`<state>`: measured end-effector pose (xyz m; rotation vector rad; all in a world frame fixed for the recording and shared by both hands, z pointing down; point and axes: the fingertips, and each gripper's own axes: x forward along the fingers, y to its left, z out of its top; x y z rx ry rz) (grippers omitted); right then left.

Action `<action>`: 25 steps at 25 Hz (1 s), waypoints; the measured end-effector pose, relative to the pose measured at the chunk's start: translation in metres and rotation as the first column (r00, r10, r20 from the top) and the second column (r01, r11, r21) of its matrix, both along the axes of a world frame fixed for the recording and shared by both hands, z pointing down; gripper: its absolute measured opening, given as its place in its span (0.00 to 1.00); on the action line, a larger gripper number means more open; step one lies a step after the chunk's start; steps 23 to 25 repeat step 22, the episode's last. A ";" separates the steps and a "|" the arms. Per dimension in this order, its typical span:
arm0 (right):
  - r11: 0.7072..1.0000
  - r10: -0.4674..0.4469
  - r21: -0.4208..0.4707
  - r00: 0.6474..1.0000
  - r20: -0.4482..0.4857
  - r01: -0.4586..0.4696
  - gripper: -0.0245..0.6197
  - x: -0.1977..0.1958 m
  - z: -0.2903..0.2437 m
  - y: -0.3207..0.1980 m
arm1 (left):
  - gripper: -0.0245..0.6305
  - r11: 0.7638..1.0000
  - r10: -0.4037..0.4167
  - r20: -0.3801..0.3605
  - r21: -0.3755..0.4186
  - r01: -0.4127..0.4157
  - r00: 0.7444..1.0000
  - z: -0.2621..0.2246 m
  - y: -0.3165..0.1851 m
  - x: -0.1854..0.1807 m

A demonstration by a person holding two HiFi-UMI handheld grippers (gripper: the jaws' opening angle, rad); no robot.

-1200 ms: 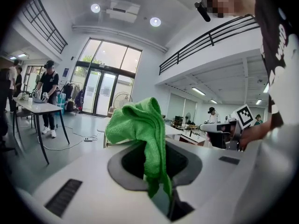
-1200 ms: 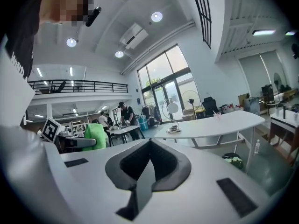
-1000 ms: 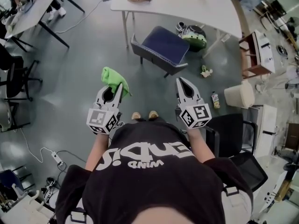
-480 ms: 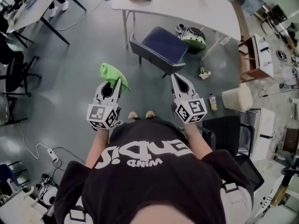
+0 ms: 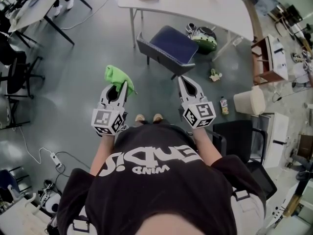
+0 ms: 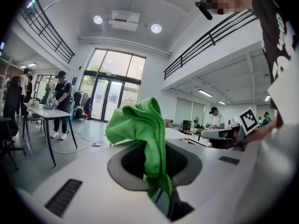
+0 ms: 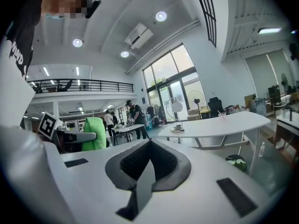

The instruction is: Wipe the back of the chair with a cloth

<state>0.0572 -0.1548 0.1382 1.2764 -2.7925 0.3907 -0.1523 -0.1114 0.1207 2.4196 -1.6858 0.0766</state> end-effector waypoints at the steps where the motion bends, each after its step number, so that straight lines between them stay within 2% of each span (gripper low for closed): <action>1: 1.000 -0.002 -0.001 1.000 0.001 0.002 0.03 -0.001 0.000 0.001 | 0.14 1.000 0.001 0.001 0.000 -0.001 1.000 0.000 0.001 0.000; 25: 0.999 -0.046 0.022 0.998 -0.034 0.046 0.03 -0.020 -0.005 0.022 | 0.14 1.000 -0.017 -0.033 -0.018 0.016 0.999 -0.003 0.019 -0.011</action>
